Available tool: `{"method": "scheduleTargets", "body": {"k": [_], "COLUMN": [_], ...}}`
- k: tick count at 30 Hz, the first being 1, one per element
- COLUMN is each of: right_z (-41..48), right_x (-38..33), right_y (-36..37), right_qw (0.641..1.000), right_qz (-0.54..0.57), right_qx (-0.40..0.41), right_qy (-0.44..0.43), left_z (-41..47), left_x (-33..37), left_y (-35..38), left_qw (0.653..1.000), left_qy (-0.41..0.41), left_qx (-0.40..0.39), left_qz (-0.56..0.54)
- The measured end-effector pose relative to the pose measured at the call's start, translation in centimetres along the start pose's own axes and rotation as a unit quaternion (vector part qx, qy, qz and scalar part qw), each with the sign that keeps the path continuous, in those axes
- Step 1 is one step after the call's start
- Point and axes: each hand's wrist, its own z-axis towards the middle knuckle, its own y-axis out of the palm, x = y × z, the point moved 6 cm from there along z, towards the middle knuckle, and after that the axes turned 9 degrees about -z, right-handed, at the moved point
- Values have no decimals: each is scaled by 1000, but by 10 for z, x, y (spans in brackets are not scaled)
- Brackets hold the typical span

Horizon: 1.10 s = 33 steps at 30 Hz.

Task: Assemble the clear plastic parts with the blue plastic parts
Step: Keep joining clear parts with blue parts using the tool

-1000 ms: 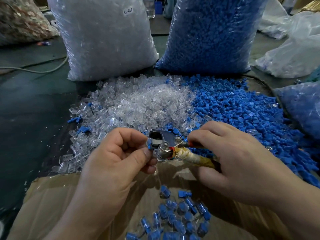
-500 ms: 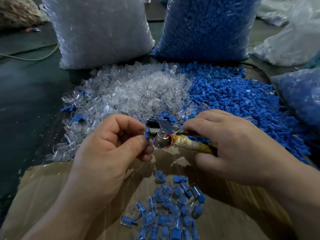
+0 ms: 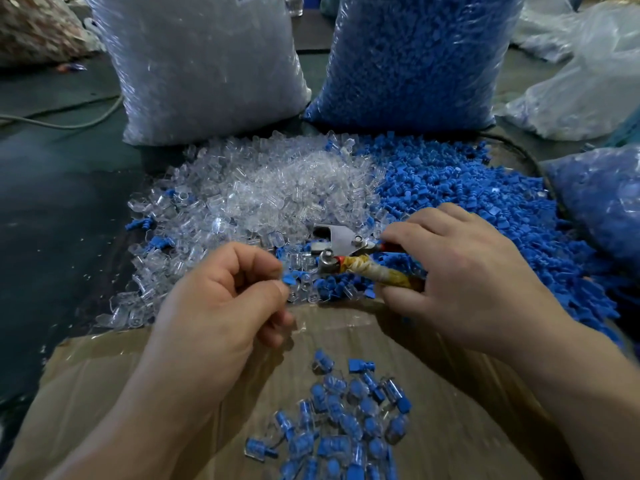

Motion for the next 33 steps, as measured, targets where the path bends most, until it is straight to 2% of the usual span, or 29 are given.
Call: {"method": "scheduleTargets", "body": {"k": [6, 10, 14, 16, 19, 22, 26, 29, 31, 33], "right_z": [11, 3, -7, -7, -7, -9, -10, -11, -12, -15], "right_x": [-4, -17, -52, -57, -53, -54, -59, -58, -53, -49], "right_y": [9, -4, -20, -20, -20, -18, -24, -25, -18, -7], "right_qw": [997, 1000, 989, 986, 987, 985, 979, 973, 948, 860], "right_qz": [-32, 16, 60, 51, 63, 76, 105, 186, 316, 494], "right_qx": [-64, 1, 74, 80, 78, 87, 99, 64, -19, -119], "right_qy": [-2, -19, -111, -138, -129, -125, -142, -121, -45, 44], "left_z": [-2, -7, -11, -12, -16, -16, -14, -14, -16, -20], "left_x": [-2, -4, 1, 5, 12, 19, 18, 23, 31, 39], "left_y": [11, 14, 20, 24, 28, 26, 31, 30, 31, 34], "left_qw": [999, 998, 998, 998, 998, 1000, 997, 996, 988, 973], "left_qy": [-38, -51, -19, 13, 40, 26, -32, 16, 91, 149], "left_qx": [-7, 2, 11, 4, -6, -1, -60, -79, -102, -120], "left_qz": [33, 46, 56, 63, 43, 16, 28, 31, 77, 131]}}
